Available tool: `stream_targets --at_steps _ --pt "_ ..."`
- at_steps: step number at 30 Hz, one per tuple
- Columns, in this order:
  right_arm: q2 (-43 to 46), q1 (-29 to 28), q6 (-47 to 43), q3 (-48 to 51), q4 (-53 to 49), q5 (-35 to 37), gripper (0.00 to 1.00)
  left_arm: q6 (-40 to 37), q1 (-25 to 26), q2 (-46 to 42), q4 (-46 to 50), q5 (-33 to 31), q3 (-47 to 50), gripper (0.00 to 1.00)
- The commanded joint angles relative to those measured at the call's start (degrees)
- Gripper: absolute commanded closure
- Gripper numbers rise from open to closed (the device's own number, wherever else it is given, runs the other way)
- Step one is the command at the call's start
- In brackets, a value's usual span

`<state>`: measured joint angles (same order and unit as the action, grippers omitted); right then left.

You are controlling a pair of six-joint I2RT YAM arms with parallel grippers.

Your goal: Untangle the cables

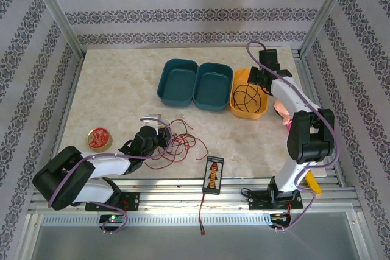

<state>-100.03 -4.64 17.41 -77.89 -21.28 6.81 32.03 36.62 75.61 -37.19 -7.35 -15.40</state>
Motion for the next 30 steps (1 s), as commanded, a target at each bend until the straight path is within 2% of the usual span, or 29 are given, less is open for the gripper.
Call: stream_targets --at_steps 1,6,21,25,30 --pt "-1.93 0.45 -3.89 -3.17 -2.21 4.27 1.00 0.86 -0.89 -1.33 1.50 -0.38 0.12 0.76" --pt "-4.14 0.52 -5.69 -5.03 -3.51 5.78 1.00 0.84 -0.94 -1.62 1.68 -0.47 0.19 0.76" --pt "-12.08 0.51 -1.86 -7.27 -4.47 -3.81 1.00 1.09 -0.94 -1.62 1.43 -0.22 0.46 0.76" --pt "-13.29 0.52 -1.68 -9.15 -5.59 -4.72 0.93 1.10 -0.94 -1.68 1.21 0.06 0.54 0.77" --pt "-11.97 0.51 -1.98 -10.70 -7.38 -3.40 0.72 1.02 -0.94 -1.79 1.15 0.15 0.68 0.76"
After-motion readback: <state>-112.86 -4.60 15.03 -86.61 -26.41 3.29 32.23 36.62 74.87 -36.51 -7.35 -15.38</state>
